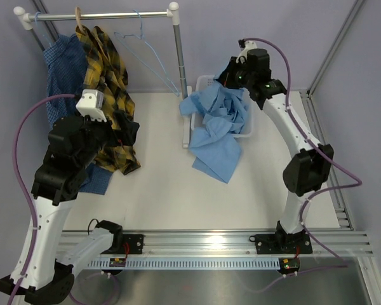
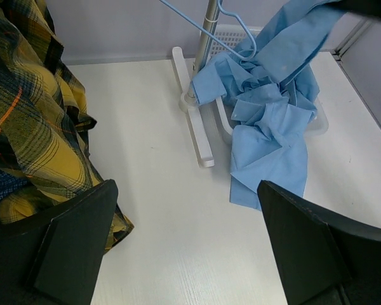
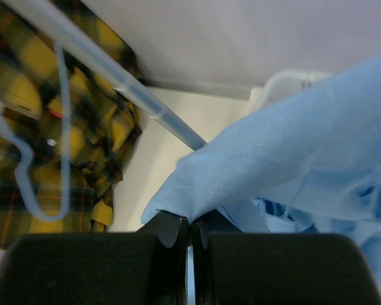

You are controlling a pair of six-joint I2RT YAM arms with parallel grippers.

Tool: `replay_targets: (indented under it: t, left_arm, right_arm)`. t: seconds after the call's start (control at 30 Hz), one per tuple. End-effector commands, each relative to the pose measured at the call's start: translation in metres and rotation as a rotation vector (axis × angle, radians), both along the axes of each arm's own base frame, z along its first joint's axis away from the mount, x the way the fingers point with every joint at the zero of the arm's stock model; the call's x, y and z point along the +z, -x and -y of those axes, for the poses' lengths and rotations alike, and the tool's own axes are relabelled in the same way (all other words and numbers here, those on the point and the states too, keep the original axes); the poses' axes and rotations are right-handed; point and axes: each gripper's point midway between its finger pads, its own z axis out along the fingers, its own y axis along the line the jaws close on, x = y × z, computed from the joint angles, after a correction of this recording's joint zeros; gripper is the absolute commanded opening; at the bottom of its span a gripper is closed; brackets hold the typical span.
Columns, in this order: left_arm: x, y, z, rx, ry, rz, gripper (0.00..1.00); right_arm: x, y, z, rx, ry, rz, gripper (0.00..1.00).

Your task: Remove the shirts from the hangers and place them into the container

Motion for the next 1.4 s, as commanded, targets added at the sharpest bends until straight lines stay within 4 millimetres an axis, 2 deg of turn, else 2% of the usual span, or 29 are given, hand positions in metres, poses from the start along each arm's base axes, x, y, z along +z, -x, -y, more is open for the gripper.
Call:
replay_targets:
  t: [0.0, 0.03, 0.07, 0.13, 0.23, 0.27, 0.33, 0.43, 0.5, 0.6, 0.63, 0.67, 0.7, 0.73, 0.77, 0.8, 0.83, 0.9, 0.93, 1.0, 1.03, 1.1, 1.13, 1.17, 1.2, 1.23, 1.27, 1.33, 1.37]
  left_arm:
    - [0.015, 0.006, -0.007, 0.020, 0.004, 0.051, 0.99]
    - [0.016, 0.008, -0.007, 0.020, 0.008, 0.054, 0.99]
    - [0.015, 0.009, -0.007, 0.020, 0.008, 0.051, 0.99]
    - [0.016, 0.014, -0.009, 0.024, 0.011, 0.055, 0.99]
    - [0.017, 0.019, -0.012, 0.027, 0.011, 0.060, 0.99]
    - [0.017, 0.020, -0.012, 0.027, 0.010, 0.058, 0.99]
    - [0.015, 0.022, -0.013, 0.028, 0.005, 0.054, 0.99]
    - [0.013, 0.022, -0.013, 0.026, 0.003, 0.046, 0.99]
    - [0.011, 0.022, -0.013, 0.026, 0.004, 0.043, 0.99]
    - [0.008, 0.020, -0.011, 0.022, 0.004, 0.033, 0.99]
    - [0.009, 0.020, -0.011, 0.019, 0.005, 0.033, 0.99]
    - [0.009, 0.020, -0.010, 0.018, 0.005, 0.033, 0.99]
    - [0.011, 0.020, -0.010, 0.015, 0.007, 0.035, 0.99]
    - [0.014, 0.020, -0.009, 0.013, 0.010, 0.043, 0.99]
    - [0.016, 0.021, -0.009, 0.012, 0.011, 0.045, 0.99]
    - [0.017, 0.021, -0.009, 0.009, 0.011, 0.049, 0.99]
    - [0.019, 0.021, -0.009, 0.012, 0.012, 0.053, 0.99]
    - [0.020, 0.021, -0.009, 0.009, 0.014, 0.053, 0.99]
    - [0.020, 0.021, -0.009, 0.007, 0.014, 0.052, 0.99]
    - [0.021, 0.022, -0.008, 0.002, 0.021, 0.055, 0.99]
    - [0.022, 0.022, -0.007, 0.001, 0.023, 0.056, 0.99]
    - [0.022, 0.023, -0.008, 0.004, 0.027, 0.056, 0.99]
    - [0.022, 0.024, -0.008, 0.004, 0.029, 0.057, 0.99]
    - [0.020, 0.023, -0.008, 0.007, 0.029, 0.052, 0.99]
    - [0.018, 0.022, -0.008, 0.009, 0.028, 0.046, 0.99]
    - [0.016, 0.022, -0.008, 0.011, 0.026, 0.042, 0.99]
    - [0.013, 0.021, -0.008, 0.012, 0.023, 0.033, 0.99]
    - [0.011, 0.021, -0.008, 0.016, 0.028, 0.030, 0.99]
    - [0.011, 0.021, -0.008, 0.017, 0.030, 0.031, 0.99]
  right_arm:
    - [-0.040, -0.025, -0.006, -0.067, -0.060, -0.090, 0.00]
    - [-0.055, -0.031, -0.004, -0.108, -0.079, -0.143, 0.00]
    - [-0.088, -0.042, 0.001, -0.168, -0.057, -0.208, 0.00]
    - [-0.146, -0.047, 0.007, -0.264, -0.055, -0.354, 0.00]
    - [-0.203, -0.045, 0.019, -0.379, -0.091, -0.524, 0.00]
    - [-0.229, -0.045, 0.023, -0.416, -0.083, -0.581, 0.00]
    - [-0.261, -0.039, 0.029, -0.479, -0.070, -0.676, 0.01]
    - [-0.275, -0.041, 0.038, -0.519, -0.045, -0.710, 0.08]
    - [-0.271, -0.040, 0.043, -0.513, -0.014, -0.715, 0.12]
    - [-0.254, -0.038, 0.045, -0.472, 0.031, -0.684, 0.25]
    - [-0.231, -0.038, 0.044, -0.449, 0.022, -0.642, 0.30]
    - [-0.216, -0.038, 0.041, -0.414, 0.017, -0.606, 0.41]
    - [-0.200, -0.036, 0.038, -0.354, 0.035, -0.563, 0.48]
    - [-0.166, -0.032, 0.038, -0.328, 0.021, -0.501, 0.53]
    - [-0.146, -0.029, 0.035, -0.295, 0.015, -0.459, 0.62]
    - [-0.127, -0.026, 0.036, -0.267, 0.034, -0.406, 0.66]
    - [-0.095, -0.017, 0.037, -0.246, 0.026, -0.340, 0.69]
    - [-0.071, -0.006, 0.038, -0.199, 0.043, -0.274, 0.76]
    - [-0.045, 0.007, 0.041, -0.187, 0.035, -0.221, 0.77]
    - [-0.043, 0.022, 0.045, -0.163, 0.070, -0.197, 0.81]
    - [-0.042, 0.038, 0.051, -0.170, 0.088, -0.183, 0.84]
    - [-0.051, 0.056, 0.058, -0.187, 0.099, -0.201, 0.87]
    - [-0.043, 0.074, 0.064, -0.200, 0.084, -0.182, 0.88]
    - [-0.082, 0.086, 0.067, -0.228, 0.088, -0.256, 0.89]
    - [-0.081, 0.101, 0.071, -0.241, 0.072, -0.245, 0.92]
    - [-0.097, 0.110, 0.074, -0.258, 0.070, -0.274, 0.93]
    - [-0.138, 0.126, 0.079, -0.299, 0.072, -0.366, 0.93]
    - [-0.156, 0.146, 0.084, -0.342, 0.056, -0.392, 0.94]
    - [-0.187, 0.160, 0.087, -0.367, 0.050, -0.455, 0.95]
